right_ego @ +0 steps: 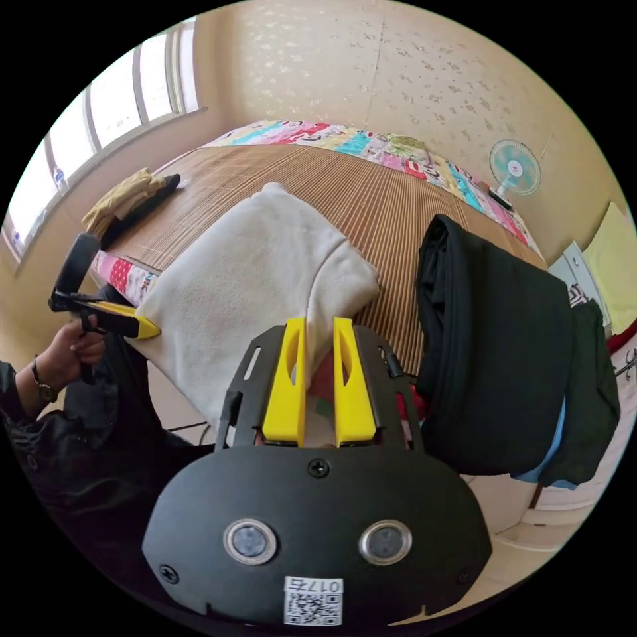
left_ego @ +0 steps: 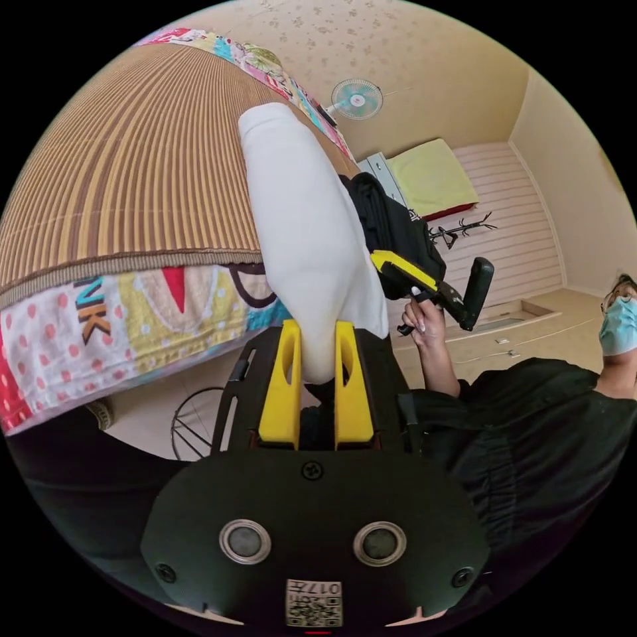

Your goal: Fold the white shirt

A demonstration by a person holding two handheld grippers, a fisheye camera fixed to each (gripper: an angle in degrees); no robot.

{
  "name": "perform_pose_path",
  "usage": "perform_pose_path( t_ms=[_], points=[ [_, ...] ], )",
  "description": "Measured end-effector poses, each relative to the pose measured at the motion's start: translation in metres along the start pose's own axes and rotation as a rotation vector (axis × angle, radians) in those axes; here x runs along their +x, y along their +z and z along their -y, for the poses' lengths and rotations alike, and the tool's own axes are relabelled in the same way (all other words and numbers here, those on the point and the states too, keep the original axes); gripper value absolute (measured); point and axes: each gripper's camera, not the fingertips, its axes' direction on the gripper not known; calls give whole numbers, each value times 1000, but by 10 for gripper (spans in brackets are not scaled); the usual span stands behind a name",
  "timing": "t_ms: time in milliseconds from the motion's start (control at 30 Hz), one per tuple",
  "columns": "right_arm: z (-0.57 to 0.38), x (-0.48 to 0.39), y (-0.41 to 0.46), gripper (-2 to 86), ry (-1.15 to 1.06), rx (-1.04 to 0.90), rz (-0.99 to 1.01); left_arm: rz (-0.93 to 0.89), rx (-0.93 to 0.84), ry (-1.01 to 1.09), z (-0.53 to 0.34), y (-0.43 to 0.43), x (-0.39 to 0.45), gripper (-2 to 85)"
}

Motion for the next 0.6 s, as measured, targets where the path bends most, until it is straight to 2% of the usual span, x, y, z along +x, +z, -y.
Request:
perform_pose_path(
  t_ms=[100, 167, 300, 433, 533, 600],
  points=[
    [14, -25, -10, 73, -121, 33, -133, -33, -18, -31, -1, -18, -11, 88],
    [23, -30, -15, 67, -162, 63, -140, -8, -23, -3, 5, -29, -5, 93],
    [40, 16, -32, 70, -49, 101, 129, 93, 16, 76, 27, -60, 23, 100],
    [29, 116, -20, 97, 224, 123, 546, -8, 193, 45, 43, -95, 23, 119],
    [17, 167, 7, 107, 334, 94, 577, 53, 148, 27, 67, -78, 26, 161],
    [11, 189, 11, 102, 361, 111, 610, 24, 122, -1, 76, -61, 27, 181]
  ],
)
